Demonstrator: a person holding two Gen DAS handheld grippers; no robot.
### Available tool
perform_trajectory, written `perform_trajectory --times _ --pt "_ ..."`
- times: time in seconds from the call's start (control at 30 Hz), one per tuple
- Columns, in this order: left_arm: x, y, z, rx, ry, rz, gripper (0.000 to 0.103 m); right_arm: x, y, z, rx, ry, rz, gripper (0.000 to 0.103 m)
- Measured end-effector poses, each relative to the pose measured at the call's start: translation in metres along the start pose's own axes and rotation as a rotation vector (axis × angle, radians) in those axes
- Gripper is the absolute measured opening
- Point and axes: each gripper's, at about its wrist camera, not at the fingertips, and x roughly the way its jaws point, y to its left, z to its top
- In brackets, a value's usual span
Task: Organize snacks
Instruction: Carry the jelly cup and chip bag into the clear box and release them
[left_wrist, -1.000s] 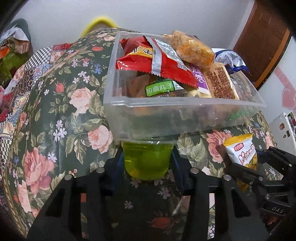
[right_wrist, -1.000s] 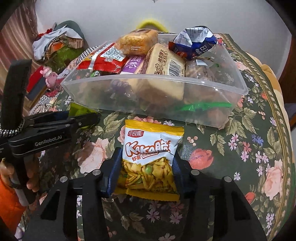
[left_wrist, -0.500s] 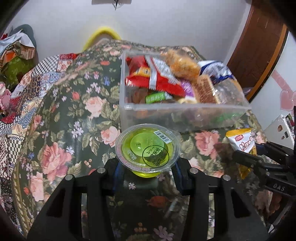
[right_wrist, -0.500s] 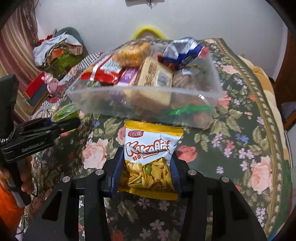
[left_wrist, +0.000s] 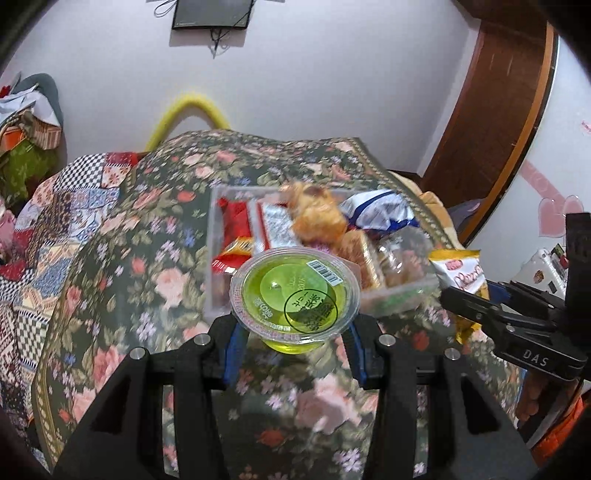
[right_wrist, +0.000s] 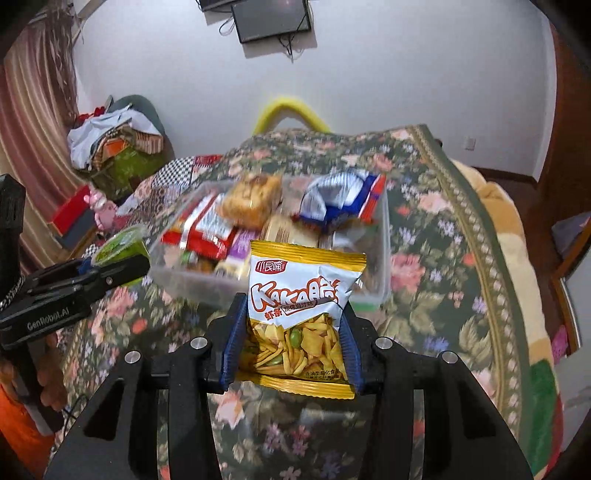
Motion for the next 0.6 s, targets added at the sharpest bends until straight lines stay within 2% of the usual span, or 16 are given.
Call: perform_trajectory --times 0.6 --pt "0.067 -0.020 0.027 -0.004 0.058 -0.045 0.046 0.055 -0.012 0.036 -0.020 0.020 0.005 0.043"
